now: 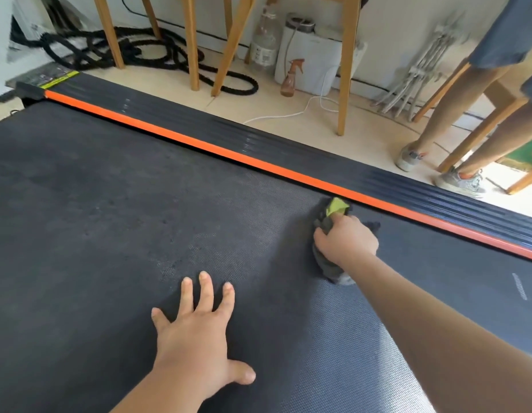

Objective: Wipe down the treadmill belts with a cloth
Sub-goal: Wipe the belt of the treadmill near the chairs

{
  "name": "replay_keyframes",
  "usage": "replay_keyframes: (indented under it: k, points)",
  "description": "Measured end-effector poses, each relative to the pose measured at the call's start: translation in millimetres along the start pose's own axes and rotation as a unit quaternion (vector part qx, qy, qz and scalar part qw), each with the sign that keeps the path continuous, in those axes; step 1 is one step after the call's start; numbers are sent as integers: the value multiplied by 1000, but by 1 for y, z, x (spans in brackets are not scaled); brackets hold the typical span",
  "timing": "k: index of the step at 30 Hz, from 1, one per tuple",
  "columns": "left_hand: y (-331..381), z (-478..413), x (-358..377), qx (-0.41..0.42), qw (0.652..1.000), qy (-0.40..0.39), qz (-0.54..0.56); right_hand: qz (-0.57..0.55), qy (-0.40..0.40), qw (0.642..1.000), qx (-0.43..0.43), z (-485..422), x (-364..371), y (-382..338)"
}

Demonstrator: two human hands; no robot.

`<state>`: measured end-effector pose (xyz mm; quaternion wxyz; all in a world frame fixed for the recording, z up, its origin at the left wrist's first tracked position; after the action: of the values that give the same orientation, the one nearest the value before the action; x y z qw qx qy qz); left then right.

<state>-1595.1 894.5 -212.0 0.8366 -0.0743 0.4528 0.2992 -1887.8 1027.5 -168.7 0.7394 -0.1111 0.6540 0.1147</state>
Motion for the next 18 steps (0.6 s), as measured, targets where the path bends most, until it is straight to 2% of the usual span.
replay_keyframes:
  k: [1, 3, 4, 5, 6, 7, 9, 10, 12, 15, 18]
  points:
    - [0, 0, -1, 0, 1000, 2, 1, 15, 7, 997, -79, 15, 2, -21]
    - [1, 1, -1, 2, 1000, -2, 0, 28, 7, 968, -250, 49, 1, -48]
    - [0, 0, 0, 4, 1000, -2, -1, 40, -6, 954, -296, 54, 0, -47]
    - [-1, -1, 0, 4, 1000, -1, -1, 59, -16, 952, -300, 45, -1, -36]
    - [-1, -1, 1, 5, 1000, -3, -1, 72, -18, 962, -262, 27, -4, -15]
    - [-1, -1, 2, 8, 1000, -4, -1, 80, -16, 979, -189, 3, -10, 16]
    - [0, -2, 2, 10, 1000, 3, -1, 57, -12, 998, 1, -33, -20, 86]
    - [-1, -2, 2, 9, 1000, 6, -1, 28, -6, 996, 82, -38, -18, 110]
    - [-1, -2, 1, 8, 1000, 4, -2, -13, 5, 987, 163, -30, -8, 113]
    - [-2, -1, 1, 5, 1000, -4, -2, -30, -6, 990, 135, 4, -2, 50]
    - [-1, 1, -4, 2, 1000, -5, -2, -33, 4, 999, 8, 65, 2, -18]
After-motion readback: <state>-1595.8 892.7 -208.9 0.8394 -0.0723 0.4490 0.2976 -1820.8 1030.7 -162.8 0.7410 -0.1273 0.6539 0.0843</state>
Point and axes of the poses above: each hand's wrist, its own z-axis away from the middle knuckle, its own x-axis out of the palm, y = z × x, the point moved 9 cm from there along -z, towards the middle knuckle, and after that the axes turned 2 degrees about z, right-handed, at the moved point
